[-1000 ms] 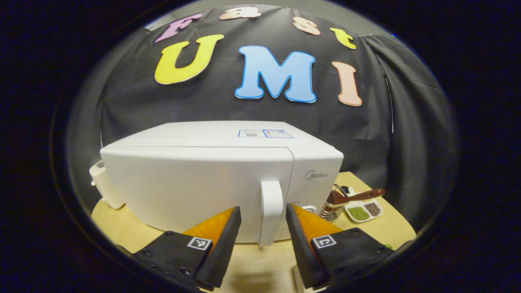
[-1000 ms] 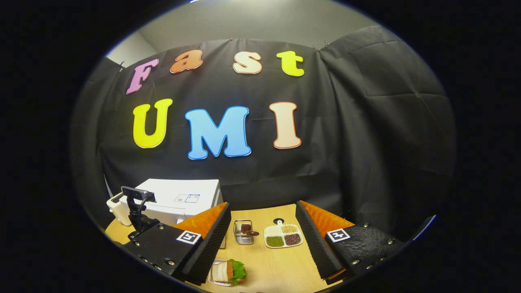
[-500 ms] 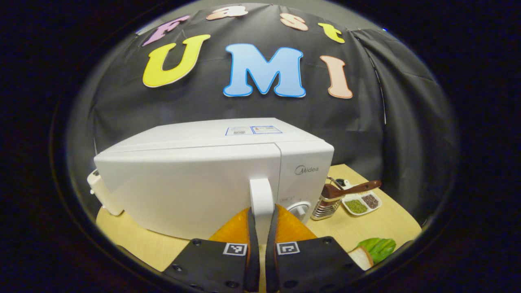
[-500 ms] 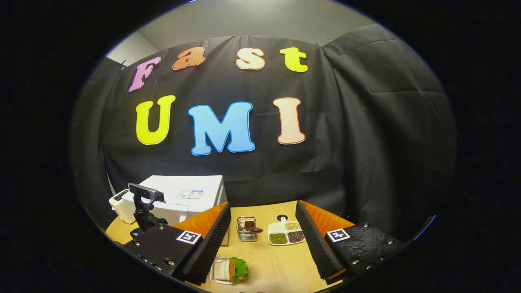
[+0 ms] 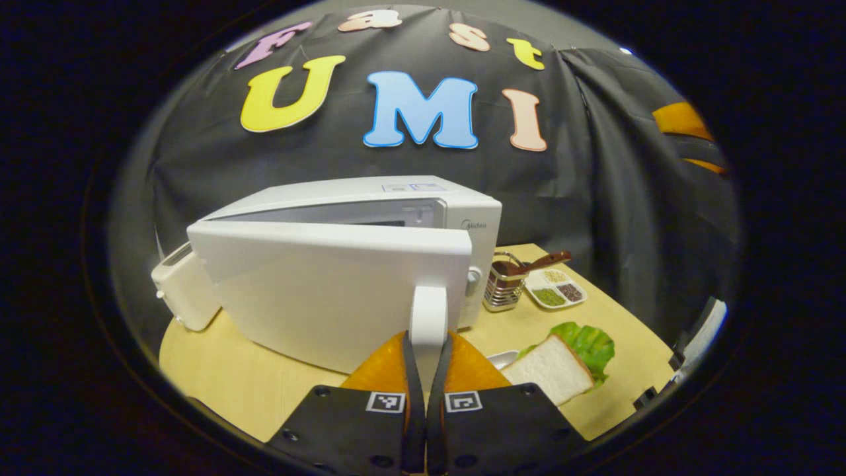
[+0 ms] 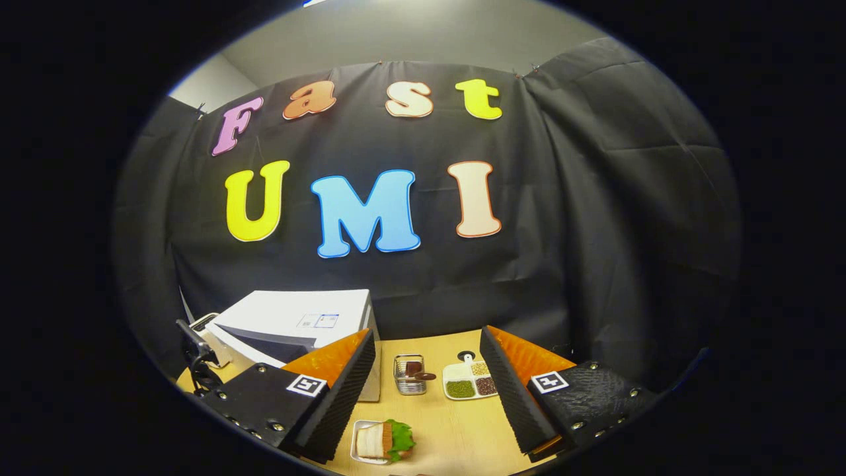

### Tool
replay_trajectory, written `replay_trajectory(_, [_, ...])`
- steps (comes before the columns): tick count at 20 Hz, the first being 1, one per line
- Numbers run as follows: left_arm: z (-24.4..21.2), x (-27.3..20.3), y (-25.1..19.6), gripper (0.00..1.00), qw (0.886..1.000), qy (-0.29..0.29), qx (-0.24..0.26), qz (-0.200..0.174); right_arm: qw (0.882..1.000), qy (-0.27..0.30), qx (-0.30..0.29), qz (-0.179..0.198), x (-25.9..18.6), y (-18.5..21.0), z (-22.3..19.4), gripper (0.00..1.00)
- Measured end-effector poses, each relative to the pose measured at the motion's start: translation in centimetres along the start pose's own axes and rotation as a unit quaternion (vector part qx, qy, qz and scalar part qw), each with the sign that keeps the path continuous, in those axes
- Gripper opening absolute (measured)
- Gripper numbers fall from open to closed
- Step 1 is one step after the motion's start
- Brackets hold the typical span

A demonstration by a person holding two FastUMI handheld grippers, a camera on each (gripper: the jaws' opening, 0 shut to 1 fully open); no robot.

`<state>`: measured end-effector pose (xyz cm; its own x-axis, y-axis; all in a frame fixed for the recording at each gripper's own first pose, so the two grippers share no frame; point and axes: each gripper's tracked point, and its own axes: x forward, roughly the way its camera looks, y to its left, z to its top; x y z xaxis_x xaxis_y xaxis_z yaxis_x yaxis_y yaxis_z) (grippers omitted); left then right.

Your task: Open the microwave oven with the left hand, put the food in, and close the microwave oven.

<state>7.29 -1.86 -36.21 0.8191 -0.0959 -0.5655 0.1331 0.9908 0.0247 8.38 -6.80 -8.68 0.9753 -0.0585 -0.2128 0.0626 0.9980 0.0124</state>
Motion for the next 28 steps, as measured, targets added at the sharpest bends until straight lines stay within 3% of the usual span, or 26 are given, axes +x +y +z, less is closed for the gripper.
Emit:
replay_trajectory(7, [-3.7,-8.0,3.1,0.08,1.0,0.027,0.004,0.011,0.999,-0.006,-0.01,0.041,-2.6,4.5,-0.3,0.96])
replay_trajectory(14, [-7.3,-16.2,10.3,0.07,0.997,0.053,0.011,0.048,0.999,0.005,-0.002,0.048,-4.1,6.0,-2.3,0.97])
replay_trajectory(23, [-10.1,-23.0,22.8,0.07,0.993,0.065,0.012,0.098,0.996,0.063,-0.003,0.07,-1.3,5.5,-8.9,0.96])
replay_trajectory(28, [-10.6,-24.2,25.7,0.07,0.996,0.048,0.005,0.08,0.979,0.185,0.022,0.079,1.8,3.2,-18.0,0.97])
